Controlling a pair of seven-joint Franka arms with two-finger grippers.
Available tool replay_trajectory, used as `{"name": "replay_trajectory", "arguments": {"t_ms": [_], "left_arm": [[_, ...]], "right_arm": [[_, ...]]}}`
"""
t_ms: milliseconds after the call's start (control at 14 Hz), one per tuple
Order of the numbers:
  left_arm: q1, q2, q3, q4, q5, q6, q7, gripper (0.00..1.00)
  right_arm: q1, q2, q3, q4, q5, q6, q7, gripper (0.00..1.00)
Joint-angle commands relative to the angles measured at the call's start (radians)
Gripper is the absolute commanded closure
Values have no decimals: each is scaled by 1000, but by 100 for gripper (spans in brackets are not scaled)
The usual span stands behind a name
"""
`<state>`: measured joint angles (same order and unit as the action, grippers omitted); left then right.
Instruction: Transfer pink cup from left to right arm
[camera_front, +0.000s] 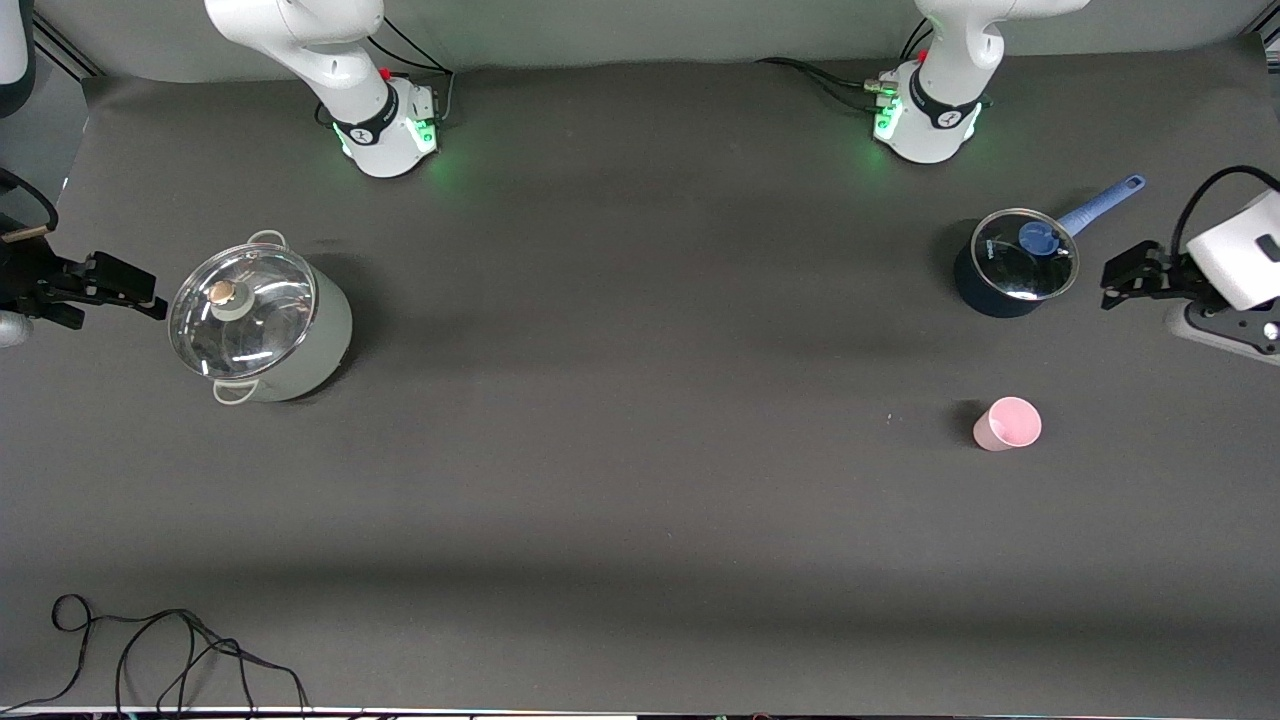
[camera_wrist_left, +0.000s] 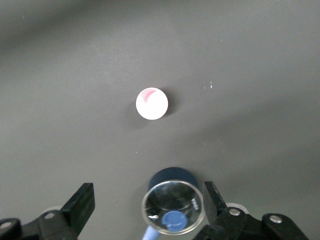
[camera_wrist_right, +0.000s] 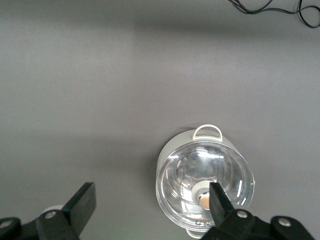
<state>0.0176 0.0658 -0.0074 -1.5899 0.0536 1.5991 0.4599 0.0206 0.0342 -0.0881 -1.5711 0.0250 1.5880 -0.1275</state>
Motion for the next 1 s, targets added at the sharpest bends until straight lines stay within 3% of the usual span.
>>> {"name": "replay_trajectory", "arguments": {"t_ms": [0, 285, 641, 925], "left_arm": [[42, -15, 0, 8, -6, -18, 216, 2], [157, -11, 0, 10, -55, 5, 468, 1], [363, 46, 0, 19, -338, 27, 906, 1], [484, 120, 0, 39, -495, 6, 1168, 1]], "right_arm": [[9, -13, -2, -3, -4, -2, 20, 0], [9, -13, -2, -3, -4, 0, 20, 0], [9, -11, -2, -3, -4, 0, 19, 0], [9, -11, -2, -4, -4, -2, 20, 0]]}}
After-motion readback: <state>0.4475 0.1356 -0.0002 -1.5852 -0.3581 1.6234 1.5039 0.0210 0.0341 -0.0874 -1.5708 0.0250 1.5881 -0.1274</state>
